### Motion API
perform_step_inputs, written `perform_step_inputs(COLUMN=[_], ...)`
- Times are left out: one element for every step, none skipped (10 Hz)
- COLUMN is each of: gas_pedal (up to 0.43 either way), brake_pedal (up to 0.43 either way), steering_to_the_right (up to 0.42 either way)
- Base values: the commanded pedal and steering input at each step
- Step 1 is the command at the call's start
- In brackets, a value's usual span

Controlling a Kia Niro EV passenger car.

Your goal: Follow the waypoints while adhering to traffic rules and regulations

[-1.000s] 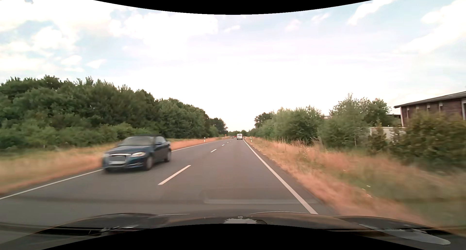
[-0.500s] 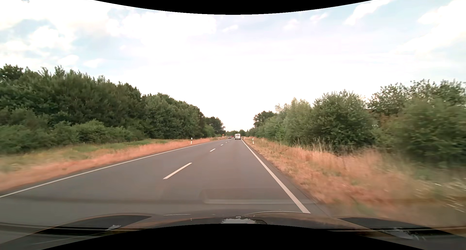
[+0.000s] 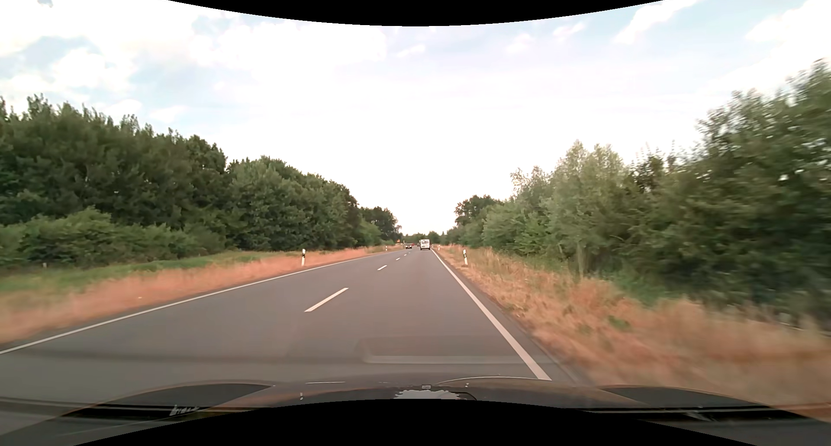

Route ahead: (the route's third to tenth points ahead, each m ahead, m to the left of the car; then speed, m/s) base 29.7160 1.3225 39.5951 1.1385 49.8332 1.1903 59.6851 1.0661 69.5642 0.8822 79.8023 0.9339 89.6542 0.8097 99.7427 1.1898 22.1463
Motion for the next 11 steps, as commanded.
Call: perform_step_inputs(gas_pedal=[0.22, 0.22, 0.22, 0.22, 0.22, 0.22, 0.22, 0.22, 0.22, 0.22, 0.22], brake_pedal=[0.0, 0.0, 0.0, 0.0, 0.0, 0.0, 0.0, 0.0, 0.0, 0.0, 0.0], steering_to_the_right=[-0.003, -0.003, -0.003, -0.003, -0.002, -0.002, -0.001, -0.001, -0.001, -0.001, -0.002])
